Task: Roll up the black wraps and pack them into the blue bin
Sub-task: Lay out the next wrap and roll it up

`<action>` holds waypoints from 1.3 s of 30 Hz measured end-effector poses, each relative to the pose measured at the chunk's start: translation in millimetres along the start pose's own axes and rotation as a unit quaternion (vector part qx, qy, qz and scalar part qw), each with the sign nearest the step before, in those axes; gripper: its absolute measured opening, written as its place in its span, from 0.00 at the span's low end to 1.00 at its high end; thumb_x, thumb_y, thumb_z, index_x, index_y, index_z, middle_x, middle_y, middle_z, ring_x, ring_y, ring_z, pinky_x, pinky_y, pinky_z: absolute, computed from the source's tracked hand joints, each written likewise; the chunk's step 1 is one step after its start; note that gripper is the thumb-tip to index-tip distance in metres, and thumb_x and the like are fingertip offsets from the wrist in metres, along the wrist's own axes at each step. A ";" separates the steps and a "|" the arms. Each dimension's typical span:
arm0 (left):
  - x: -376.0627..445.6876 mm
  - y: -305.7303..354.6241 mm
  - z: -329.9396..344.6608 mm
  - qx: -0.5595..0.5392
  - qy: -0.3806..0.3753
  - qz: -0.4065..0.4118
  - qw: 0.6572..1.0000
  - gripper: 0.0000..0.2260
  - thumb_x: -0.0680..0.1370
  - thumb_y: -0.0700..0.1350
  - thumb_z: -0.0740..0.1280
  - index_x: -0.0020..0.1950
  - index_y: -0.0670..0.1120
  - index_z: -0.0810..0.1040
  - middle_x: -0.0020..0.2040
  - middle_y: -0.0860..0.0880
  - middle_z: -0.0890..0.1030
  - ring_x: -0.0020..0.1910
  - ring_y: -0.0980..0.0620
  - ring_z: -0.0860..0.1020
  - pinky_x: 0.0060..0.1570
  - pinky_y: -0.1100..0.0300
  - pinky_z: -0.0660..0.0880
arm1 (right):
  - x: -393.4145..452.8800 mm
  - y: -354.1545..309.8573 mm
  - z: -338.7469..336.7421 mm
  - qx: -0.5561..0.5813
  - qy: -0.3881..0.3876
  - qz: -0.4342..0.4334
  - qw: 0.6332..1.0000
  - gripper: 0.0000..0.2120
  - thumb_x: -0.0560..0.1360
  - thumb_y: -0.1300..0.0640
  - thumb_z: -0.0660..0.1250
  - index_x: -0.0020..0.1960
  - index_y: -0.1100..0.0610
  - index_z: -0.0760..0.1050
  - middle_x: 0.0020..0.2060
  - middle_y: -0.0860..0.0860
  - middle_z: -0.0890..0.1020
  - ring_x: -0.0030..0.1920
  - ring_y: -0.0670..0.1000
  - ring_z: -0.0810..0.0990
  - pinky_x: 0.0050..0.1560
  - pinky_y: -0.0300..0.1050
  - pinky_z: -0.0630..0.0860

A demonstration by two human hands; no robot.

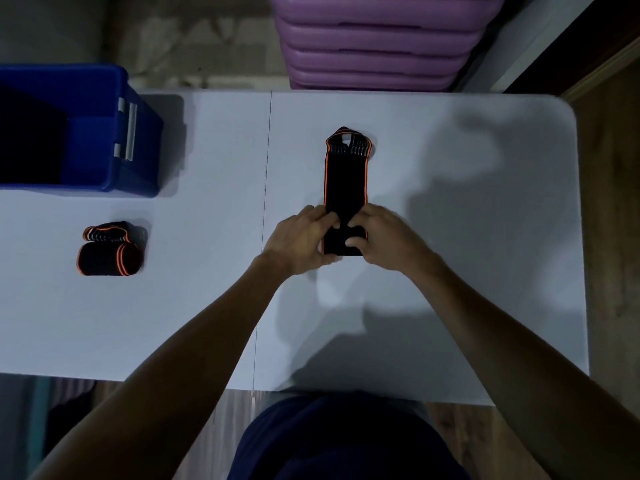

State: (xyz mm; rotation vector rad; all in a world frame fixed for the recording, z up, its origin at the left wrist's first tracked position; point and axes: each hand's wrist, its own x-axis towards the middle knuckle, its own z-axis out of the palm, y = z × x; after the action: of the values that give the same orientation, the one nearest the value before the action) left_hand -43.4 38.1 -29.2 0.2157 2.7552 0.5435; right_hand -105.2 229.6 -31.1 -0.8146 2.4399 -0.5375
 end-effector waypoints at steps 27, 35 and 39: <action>65.8 -1.4 -12.6 -0.307 0.102 -0.205 0.924 0.20 0.72 0.52 0.63 0.63 0.52 0.75 0.54 0.50 0.76 0.50 0.50 0.77 0.54 0.49 0.78 | 43.1 18.4 -16.3 0.092 0.122 0.060 0.986 0.20 0.75 0.48 0.69 0.63 0.56 0.76 0.55 0.56 0.78 0.56 0.57 0.75 0.54 0.43 0.70; 110.5 -3.0 -23.1 -0.302 0.107 -0.283 0.904 0.21 0.73 0.64 0.65 0.57 0.52 0.78 0.51 0.51 0.81 0.50 0.50 0.80 0.53 0.49 0.79 | 75.5 26.3 -26.3 0.285 0.226 0.238 0.900 0.20 0.74 0.45 0.69 0.52 0.60 0.68 0.42 0.56 0.79 0.42 0.56 0.78 0.38 0.37 0.69; 123.7 2.1 -29.7 -0.287 0.091 -0.332 0.894 0.24 0.75 0.65 0.64 0.62 0.50 0.76 0.55 0.49 0.81 0.53 0.47 0.80 0.54 0.48 0.79 | 91.3 36.1 -27.5 0.304 0.193 0.237 0.902 0.24 0.65 0.37 0.69 0.47 0.57 0.77 0.46 0.60 0.81 0.49 0.60 0.81 0.50 0.52 0.79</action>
State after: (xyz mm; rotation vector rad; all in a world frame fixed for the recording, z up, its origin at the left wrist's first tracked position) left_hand -169.1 55.5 -37.5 -0.9147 2.4484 1.1555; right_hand -199.9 203.7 -58.5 0.1618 2.4411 -1.2593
